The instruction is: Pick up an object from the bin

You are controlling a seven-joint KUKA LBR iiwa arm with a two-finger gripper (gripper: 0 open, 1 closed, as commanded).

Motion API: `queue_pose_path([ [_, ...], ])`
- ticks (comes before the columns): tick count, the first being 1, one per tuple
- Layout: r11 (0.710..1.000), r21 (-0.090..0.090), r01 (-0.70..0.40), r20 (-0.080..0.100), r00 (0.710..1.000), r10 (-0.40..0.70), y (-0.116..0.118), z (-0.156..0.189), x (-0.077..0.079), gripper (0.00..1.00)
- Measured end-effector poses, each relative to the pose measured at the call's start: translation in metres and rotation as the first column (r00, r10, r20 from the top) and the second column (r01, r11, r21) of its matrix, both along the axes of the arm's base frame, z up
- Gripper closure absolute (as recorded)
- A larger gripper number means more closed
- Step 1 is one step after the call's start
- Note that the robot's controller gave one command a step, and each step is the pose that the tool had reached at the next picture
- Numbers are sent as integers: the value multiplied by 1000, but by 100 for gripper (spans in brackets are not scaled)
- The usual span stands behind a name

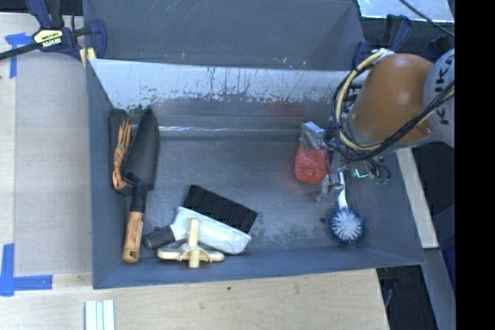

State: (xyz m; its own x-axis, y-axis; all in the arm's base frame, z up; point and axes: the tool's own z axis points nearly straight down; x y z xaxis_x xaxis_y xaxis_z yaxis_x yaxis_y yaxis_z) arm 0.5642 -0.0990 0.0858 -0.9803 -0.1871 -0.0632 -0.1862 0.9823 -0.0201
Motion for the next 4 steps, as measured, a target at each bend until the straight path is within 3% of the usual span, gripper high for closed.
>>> queue_pose_path([
  [1,1000,0,-1,8,1000,1,0,2,2,100],
  [2,1000,0,-1,8,1000,1,0,2,2,100],
  [3,1000,2,7,25,1000,-7,-5,-1,3,100],
  [4,1000,1,18,27,999,-18,-4,1,7,100],
])
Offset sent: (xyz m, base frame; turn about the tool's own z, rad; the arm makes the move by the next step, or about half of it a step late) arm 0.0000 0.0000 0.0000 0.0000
